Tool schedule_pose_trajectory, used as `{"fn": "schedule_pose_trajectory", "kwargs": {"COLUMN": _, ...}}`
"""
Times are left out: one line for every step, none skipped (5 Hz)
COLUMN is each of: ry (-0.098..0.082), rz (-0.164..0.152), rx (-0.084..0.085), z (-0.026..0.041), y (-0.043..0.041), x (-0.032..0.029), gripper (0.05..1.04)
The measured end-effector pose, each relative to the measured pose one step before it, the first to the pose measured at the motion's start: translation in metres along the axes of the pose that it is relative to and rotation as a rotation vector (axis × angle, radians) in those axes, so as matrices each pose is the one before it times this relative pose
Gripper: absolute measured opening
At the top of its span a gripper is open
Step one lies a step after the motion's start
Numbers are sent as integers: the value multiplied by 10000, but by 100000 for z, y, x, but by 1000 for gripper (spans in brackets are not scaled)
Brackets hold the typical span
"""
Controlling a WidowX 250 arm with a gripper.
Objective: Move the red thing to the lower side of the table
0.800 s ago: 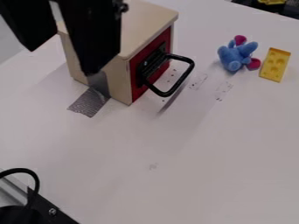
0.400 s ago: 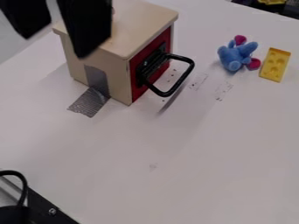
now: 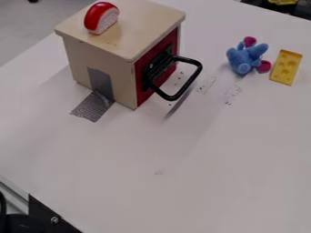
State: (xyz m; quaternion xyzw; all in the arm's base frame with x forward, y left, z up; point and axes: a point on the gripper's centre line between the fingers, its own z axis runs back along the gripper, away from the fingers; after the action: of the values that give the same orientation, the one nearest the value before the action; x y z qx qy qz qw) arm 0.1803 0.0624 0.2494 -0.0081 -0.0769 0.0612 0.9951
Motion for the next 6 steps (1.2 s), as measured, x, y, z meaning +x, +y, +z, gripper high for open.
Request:
{"fn": "schedule_pose_trajectory", "kwargs": {"ry": -478, "rz": -590, "rx": 56, "z": -1425, "y": 3852, "x": 3309, "gripper": 995}}
{"fn": "schedule_pose_trajectory", "kwargs": {"ry": -248, "rz": -609, "rx": -124, "z": -2745, "y": 2852, "x": 2674, "gripper": 995}}
{"fn": "schedule_pose_trajectory", "kwargs": {"ry": 31, "rz": -147, "rx": -91, "z": -2639, "y": 1892, "x": 1674, "gripper": 995}}
{"fn": "schedule_pose_trajectory", "kwargs": {"ry": 376, "rz": -53, "rx": -229, "z": -2888, "y": 645, "x": 1379, "gripper": 995}}
{"fn": "schedule_pose_trajectory", "kwargs": {"ry": 321, "rz": -394, "rx": -84, "z": -1971, "y": -1106, "x": 1302, "gripper": 995}}
{"fn": "schedule_pose_trajectory", "kwargs": {"ry": 156, "rz": -71, "rx": 161, "z": -1722, "y": -449, "x": 766, "gripper": 995}}
